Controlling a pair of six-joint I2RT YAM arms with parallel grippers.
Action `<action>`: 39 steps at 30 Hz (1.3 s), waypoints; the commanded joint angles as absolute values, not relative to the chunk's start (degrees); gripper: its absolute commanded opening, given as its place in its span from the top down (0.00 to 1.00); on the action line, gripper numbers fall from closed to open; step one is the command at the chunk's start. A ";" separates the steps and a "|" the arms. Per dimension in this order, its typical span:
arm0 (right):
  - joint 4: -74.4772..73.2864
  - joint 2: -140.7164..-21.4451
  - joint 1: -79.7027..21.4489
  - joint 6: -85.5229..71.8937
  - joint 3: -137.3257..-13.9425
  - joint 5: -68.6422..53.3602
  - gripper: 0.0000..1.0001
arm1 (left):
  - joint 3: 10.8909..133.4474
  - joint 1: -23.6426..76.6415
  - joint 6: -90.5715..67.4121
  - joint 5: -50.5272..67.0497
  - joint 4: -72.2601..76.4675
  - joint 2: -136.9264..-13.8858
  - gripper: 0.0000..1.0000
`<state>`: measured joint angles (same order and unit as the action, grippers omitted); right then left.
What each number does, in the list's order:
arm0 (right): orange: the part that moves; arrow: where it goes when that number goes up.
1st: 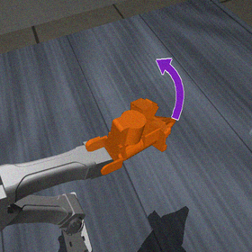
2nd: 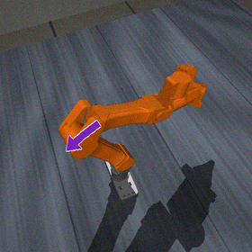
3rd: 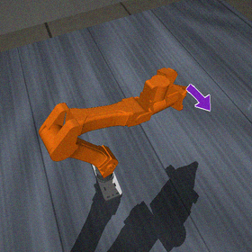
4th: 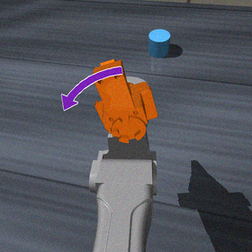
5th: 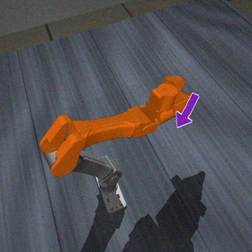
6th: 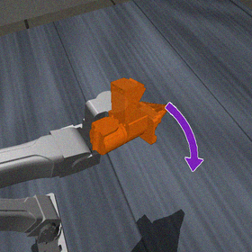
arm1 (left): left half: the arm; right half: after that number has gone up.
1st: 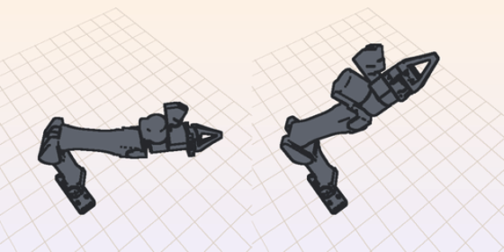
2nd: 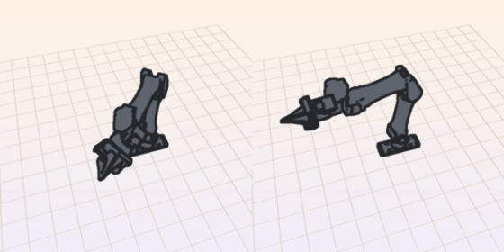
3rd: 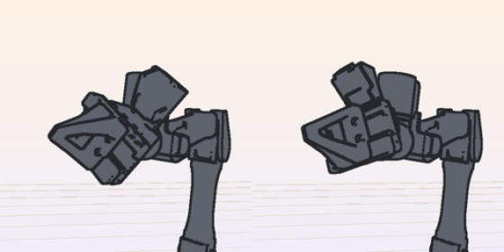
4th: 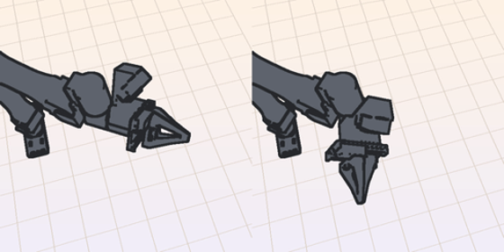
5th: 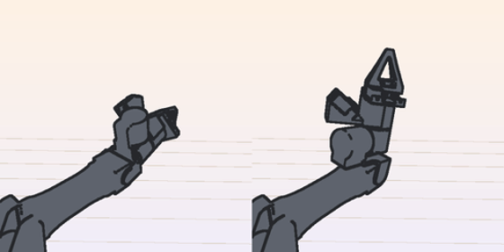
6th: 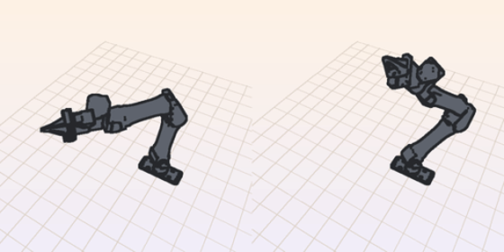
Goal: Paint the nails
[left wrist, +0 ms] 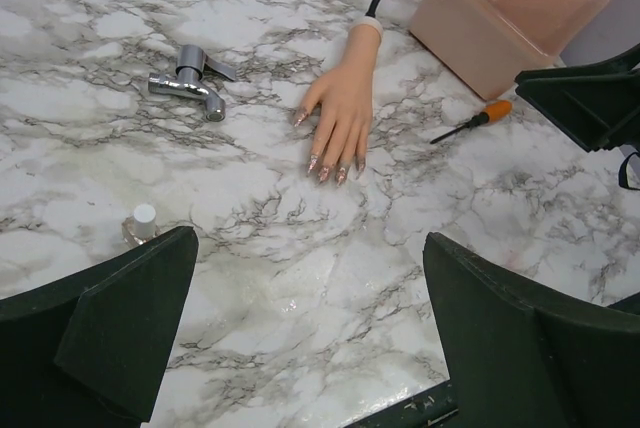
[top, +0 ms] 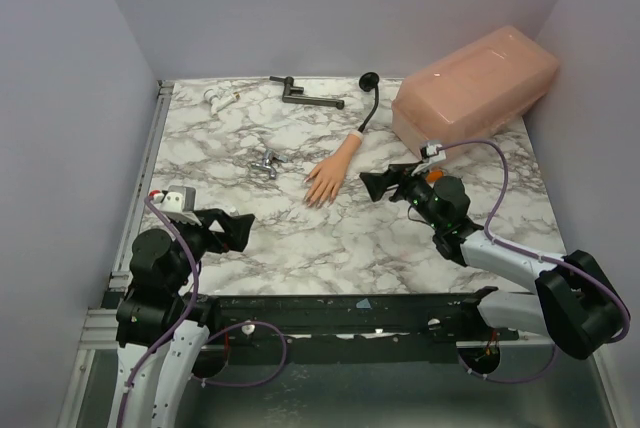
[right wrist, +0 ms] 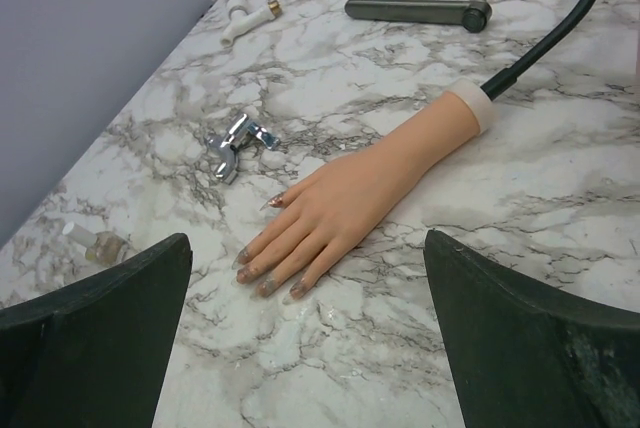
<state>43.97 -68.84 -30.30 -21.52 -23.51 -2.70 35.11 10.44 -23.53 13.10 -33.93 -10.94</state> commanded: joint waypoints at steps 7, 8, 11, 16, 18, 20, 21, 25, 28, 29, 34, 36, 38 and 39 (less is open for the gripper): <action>44.91 -68.19 -30.28 -22.44 -22.42 4.30 0.00 | 34.98 10.02 -22.68 13.45 -33.38 -11.83 0.02; 44.91 -68.35 -30.30 -22.50 -22.51 4.30 0.00 | 35.06 10.06 -22.60 13.43 -33.44 -11.94 0.02; 44.56 -69.69 -30.32 -21.40 -23.64 0.99 0.00 | 35.40 10.02 -22.74 12.48 -33.99 -11.64 0.02; 43.95 -72.66 -30.34 -18.85 -26.49 -7.61 0.00 | 37.34 10.02 -22.95 10.78 -36.94 -9.95 0.02; 43.26 -73.72 -30.98 -17.87 -27.73 -9.38 0.00 | 38.89 10.02 -23.62 7.40 -38.75 -9.26 0.02; 41.98 -75.24 -33.16 -15.90 -29.76 -9.61 0.00 | 39.13 10.02 -23.12 6.19 -38.57 -8.01 0.02; 41.47 -75.93 -34.48 -14.85 -30.86 -9.12 0.00 | 39.08 10.02 -22.65 5.88 -38.25 -7.63 0.02; 44.36 -80.47 -38.22 -14.76 -33.14 -12.25 0.00 | 37.77 10.02 -23.10 4.40 -38.20 -7.02 0.02; 45.20 -83.83 -41.58 -12.82 -35.47 -13.98 0.00 | 35.95 10.02 -23.04 4.28 -37.42 -5.95 0.02; 45.14 -85.29 -42.66 -11.97 -36.40 -14.80 0.00 | 35.81 10.02 -22.88 3.64 -37.44 -5.62 0.03; 48.40 -92.64 -46.85 -9.63 -39.88 -18.98 0.00 | 34.91 10.02 -22.13 3.21 -36.91 -5.61 0.03; 48.96 -95.48 -49.13 -8.95 -41.65 -18.41 0.00 | 34.80 10.02 -22.14 3.10 -36.85 -6.03 0.03; 50.16 -98.13 -52.39 -8.18 -42.93 -16.16 0.00 | 34.69 10.02 -22.15 2.99 -36.78 -6.54 0.03; 51.63 -99.32 -53.96 -7.58 -43.02 -14.16 0.00 | 34.68 10.02 -22.15 2.98 -36.79 -6.73 0.03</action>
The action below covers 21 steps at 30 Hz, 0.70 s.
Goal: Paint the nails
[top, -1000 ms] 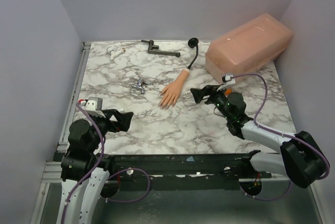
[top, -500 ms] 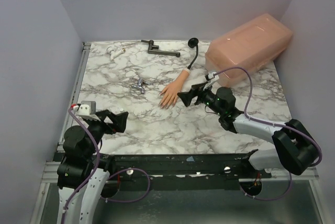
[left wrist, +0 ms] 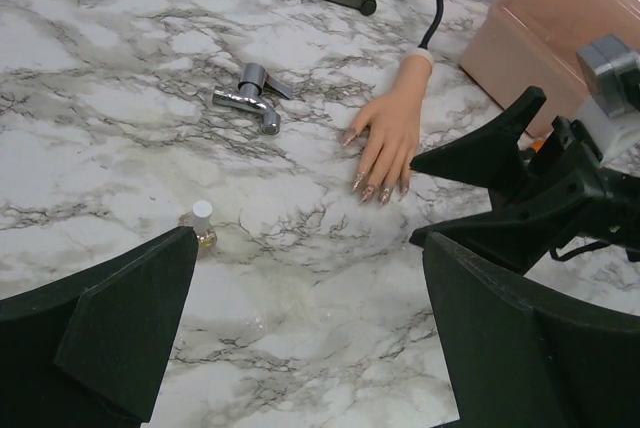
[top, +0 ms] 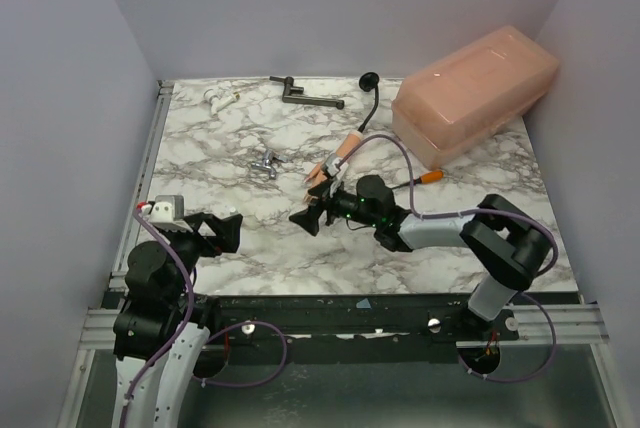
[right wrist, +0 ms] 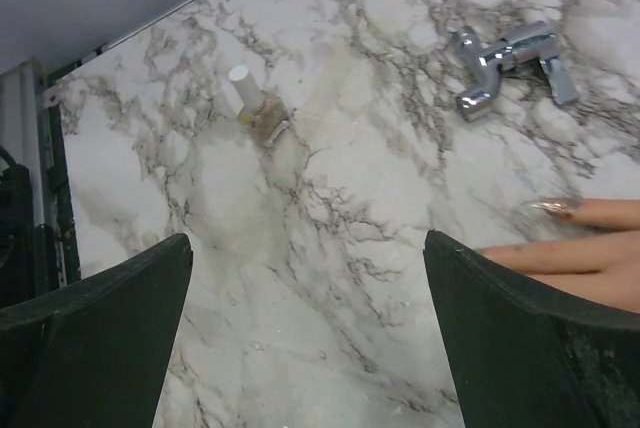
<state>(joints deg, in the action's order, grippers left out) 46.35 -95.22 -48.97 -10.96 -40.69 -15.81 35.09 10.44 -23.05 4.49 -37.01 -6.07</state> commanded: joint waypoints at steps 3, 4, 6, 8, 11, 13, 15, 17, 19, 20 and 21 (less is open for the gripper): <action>60.93 -103.78 -59.11 -4.87 -41.68 -5.97 0.00 | 34.59 10.02 -22.19 2.82 -36.89 -6.89 0.03; 64.69 -105.62 -59.91 -4.75 -41.28 -3.95 0.00 | 34.58 10.02 -22.24 2.60 -36.91 -6.77 0.03; 72.10 -109.74 -61.22 -4.48 -40.60 -3.55 0.01 | 34.59 10.02 -22.37 2.20 -37.07 -6.55 0.03; 76.81 -113.29 -62.69 -3.85 -41.09 -0.70 0.02 | 34.57 9.95 -22.41 2.11 -37.09 -6.37 0.04; 77.25 -117.31 -64.52 -1.68 -44.29 2.37 0.02 | 34.50 9.93 -22.41 1.98 -37.09 -6.29 0.04; 77.05 -119.62 -65.51 -1.07 -46.62 3.95 0.02 | 34.52 9.86 -22.41 1.97 -37.09 -6.16 0.04; 75.95 -121.87 -66.19 -1.14 -49.34 5.77 0.02 | 34.53 9.84 -22.50 1.80 -37.18 -6.06 0.04; 74.79 -124.02 -66.72 -1.05 -52.00 7.46 0.03 | 34.46 9.80 -22.59 1.55 -37.26 -5.66 0.04; 74.14 -126.06 -67.16 -1.14 -54.48 9.51 0.04 | 34.41 9.76 -22.67 1.41 -37.27 -5.21 0.04; 73.74 -127.18 -67.33 -1.14 -55.92 10.68 0.04 | 34.32 9.76 -22.68 1.24 -37.27 -4.98 0.04; 72.95 -128.09 -67.54 -1.10 -57.18 11.49 0.05 | 34.31 9.76 -22.72 1.23 -37.31 -4.85 0.04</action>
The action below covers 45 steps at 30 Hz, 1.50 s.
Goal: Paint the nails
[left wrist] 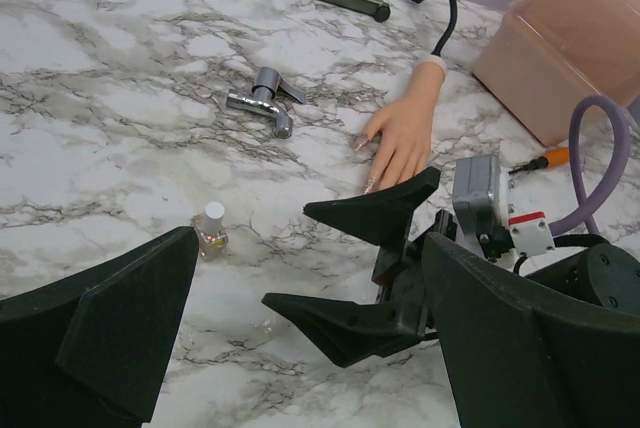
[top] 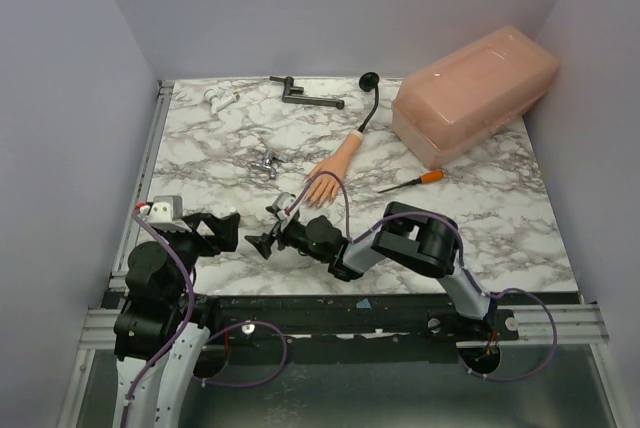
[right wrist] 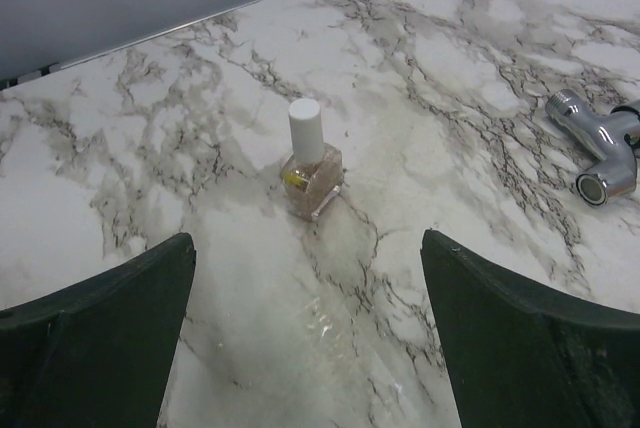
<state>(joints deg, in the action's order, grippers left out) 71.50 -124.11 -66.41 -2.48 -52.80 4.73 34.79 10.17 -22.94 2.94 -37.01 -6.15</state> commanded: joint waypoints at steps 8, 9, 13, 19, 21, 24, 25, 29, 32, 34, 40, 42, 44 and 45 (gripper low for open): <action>66.72 -134.63 -68.94 -0.61 -67.10 17.42 0.10 | 34.09 9.71 -22.76 1.26 -37.27 -4.62 0.04; 66.10 -135.29 -69.13 -0.61 -67.98 17.99 0.11 | 34.09 9.69 -22.76 1.31 -37.27 -4.49 0.04; 63.00 -137.31 -69.71 -0.61 -71.65 20.27 0.16 | 34.08 9.69 -22.76 1.17 -37.27 -4.05 0.05; 59.55 -139.62 -70.61 1.30 -75.51 22.86 0.21 | 34.04 9.34 -22.78 1.27 -37.27 -3.87 0.05; 58.54 -140.34 -70.93 1.78 -76.68 24.18 0.24 | 34.00 9.16 -22.76 1.49 -37.18 -3.91 0.04; 57.05 -141.60 -71.17 2.28 -78.43 25.37 0.27 | 33.97 8.90 -22.77 1.66 -37.11 -4.09 0.04; 56.43 -141.87 -71.13 2.37 -78.92 25.78 0.29 | 33.98 8.88 -22.76 1.67 -37.09 -4.17 0.05; 55.27 -142.57 -71.31 2.20 -80.38 26.19 0.37 | 33.98 8.79 -22.76 1.56 -37.11 -4.05 0.05; 54.49 -142.94 -71.51 2.24 -81.09 26.42 0.44 | 33.97 8.61 -22.76 1.58 -37.16 -4.15 0.05; 54.66 -143.13 -71.63 2.54 -81.16 26.43 0.46 | 34.01 8.53 -22.76 1.58 -37.18 -4.18 0.05; 55.36 -143.26 -71.86 3.52 -80.93 26.39 0.64 | 33.96 8.35 -22.76 1.58 -37.05 -4.22 0.05; 56.37 -143.13 -71.93 4.24 -80.32 26.15 0.70 | 33.87 8.35 -22.76 1.58 -37.09 -4.34 0.05; 58.08 -142.80 -71.96 5.18 -79.35 25.74 0.77 | 33.92 8.35 -22.78 1.58 -37.08 -4.31 0.05; 58.79 -142.53 -71.90 5.69 -78.84 25.44 0.79 | 33.92 8.35 -22.76 1.58 -37.09 -4.32 0.05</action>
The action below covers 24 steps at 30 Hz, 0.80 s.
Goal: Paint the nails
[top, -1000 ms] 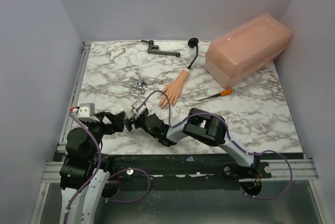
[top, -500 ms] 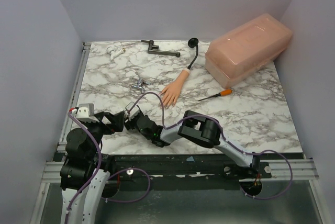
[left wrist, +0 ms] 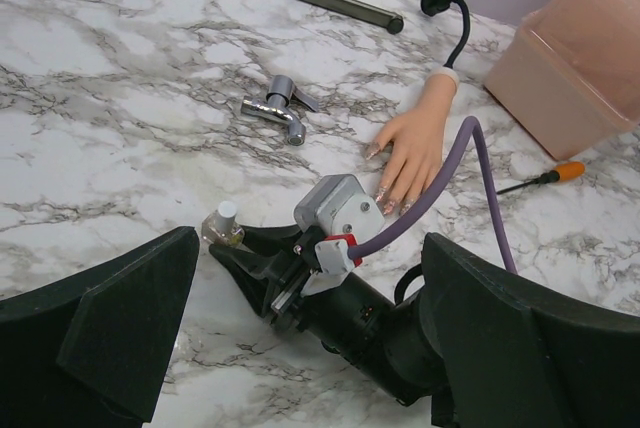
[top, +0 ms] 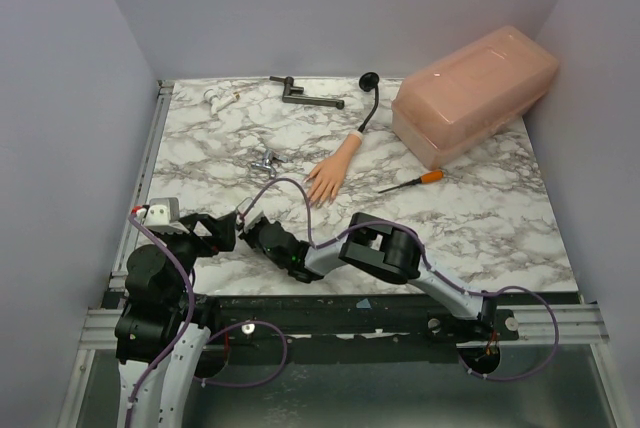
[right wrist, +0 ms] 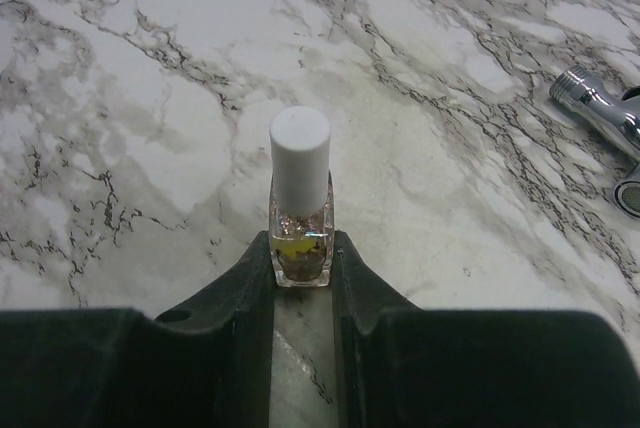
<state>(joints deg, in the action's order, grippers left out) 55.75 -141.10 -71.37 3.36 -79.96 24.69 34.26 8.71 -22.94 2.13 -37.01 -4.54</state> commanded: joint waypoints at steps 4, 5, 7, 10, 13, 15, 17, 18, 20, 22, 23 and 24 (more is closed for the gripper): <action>60.56 -140.35 -71.92 7.35 -76.26 24.32 0.89 | 33.78 8.35 -22.76 1.49 -37.09 -4.31 0.05; 61.01 -139.62 -71.90 7.64 -75.23 24.10 0.93 | 33.78 8.36 -22.76 1.43 -37.09 -4.33 0.05; 61.55 -138.00 -71.96 8.14 -73.30 24.00 0.99 | 33.79 8.35 -22.76 1.56 -37.09 -4.50 0.05; 62.49 -134.98 -71.98 8.51 -69.49 24.34 1.00 | 33.87 8.31 -22.76 1.62 -37.09 -4.83 0.05; 63.93 -130.94 -71.99 8.38 -64.83 24.81 1.00 | 33.81 8.27 -22.76 2.08 -37.00 -4.76 0.05; 64.25 -127.84 -71.99 8.65 -61.34 24.46 1.00 | 33.77 8.34 -22.68 2.39 -36.91 -4.71 0.05; 63.82 -124.56 -72.01 8.92 -58.50 23.69 1.00 | 33.70 8.26 -22.50 2.84 -36.74 -4.77 0.04; 63.13 -122.91 -72.01 9.04 -57.28 22.91 1.00 | 33.67 8.26 -22.42 3.11 -36.59 -4.83 0.05; 61.98 -119.26 -71.92 8.71 -54.31 21.65 1.00 | 33.67 8.27 -22.17 3.93 -36.39 -4.94 0.04; 60.10 -114.98 -72.03 8.46 -51.38 20.41 1.00 | 33.59 8.26 -21.83 4.80 -36.04 -4.97 0.04; 58.90 -113.09 -71.93 8.29 -49.95 20.14 1.00 | 33.62 8.26 -21.65 5.45 -35.82 -5.08 0.04; 56.96 -110.58 -71.96 7.89 -48.67 19.61 1.00 | 33.58 8.28 -21.17 6.80 -35.42 -5.07 0.04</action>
<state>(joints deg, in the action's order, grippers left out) 59.90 -118.41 -71.48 8.03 -52.73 22.59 34.17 8.69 -22.83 2.87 -36.93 -4.56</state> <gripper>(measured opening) 0.249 0.957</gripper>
